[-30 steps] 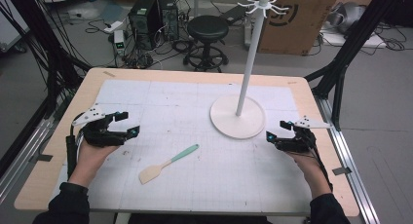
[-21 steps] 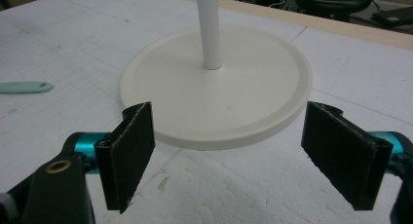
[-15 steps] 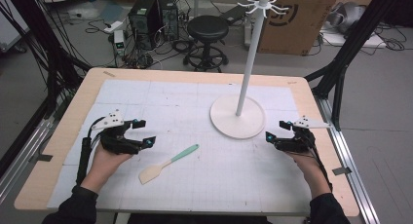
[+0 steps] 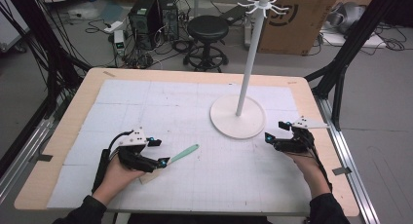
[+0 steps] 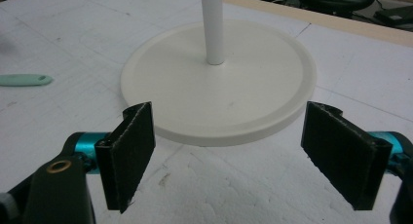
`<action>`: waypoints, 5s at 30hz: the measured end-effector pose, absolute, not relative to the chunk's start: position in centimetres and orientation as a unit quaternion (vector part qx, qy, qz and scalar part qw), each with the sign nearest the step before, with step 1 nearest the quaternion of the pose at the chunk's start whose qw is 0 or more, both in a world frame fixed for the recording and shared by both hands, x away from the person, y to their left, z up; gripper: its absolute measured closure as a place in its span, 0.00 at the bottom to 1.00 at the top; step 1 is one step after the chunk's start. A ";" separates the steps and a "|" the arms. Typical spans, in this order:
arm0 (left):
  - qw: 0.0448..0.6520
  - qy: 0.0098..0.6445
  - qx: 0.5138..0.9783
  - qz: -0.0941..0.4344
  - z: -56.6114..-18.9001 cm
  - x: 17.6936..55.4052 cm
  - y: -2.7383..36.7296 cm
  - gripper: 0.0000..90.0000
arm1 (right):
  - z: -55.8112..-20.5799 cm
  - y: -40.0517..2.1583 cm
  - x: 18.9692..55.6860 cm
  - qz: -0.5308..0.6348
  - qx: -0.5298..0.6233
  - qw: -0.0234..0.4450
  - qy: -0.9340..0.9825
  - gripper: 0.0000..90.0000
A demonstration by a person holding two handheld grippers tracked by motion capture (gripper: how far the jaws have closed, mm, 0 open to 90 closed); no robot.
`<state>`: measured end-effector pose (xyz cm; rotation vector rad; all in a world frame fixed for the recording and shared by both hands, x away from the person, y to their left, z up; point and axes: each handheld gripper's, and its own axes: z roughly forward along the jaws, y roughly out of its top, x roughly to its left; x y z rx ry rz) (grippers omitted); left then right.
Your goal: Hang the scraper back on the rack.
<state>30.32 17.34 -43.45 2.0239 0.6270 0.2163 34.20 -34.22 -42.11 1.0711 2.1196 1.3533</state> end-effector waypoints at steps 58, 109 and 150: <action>0.520 0.254 0.812 0.079 -37.1 31.1 14.8 0.90 | -42.5 -33.5 34.3 0.470 0.374 0.197 0.775 0.22; 0.612 0.174 0.767 0.086 -13.6 40.3 9.9 0.89 | -42.8 -33.4 34.5 0.468 0.370 0.185 0.781 0.22; 0.582 0.162 0.791 0.100 -13.8 40.9 7.8 0.89 | -42.9 -33.5 34.6 0.469 0.368 0.183 0.782 0.22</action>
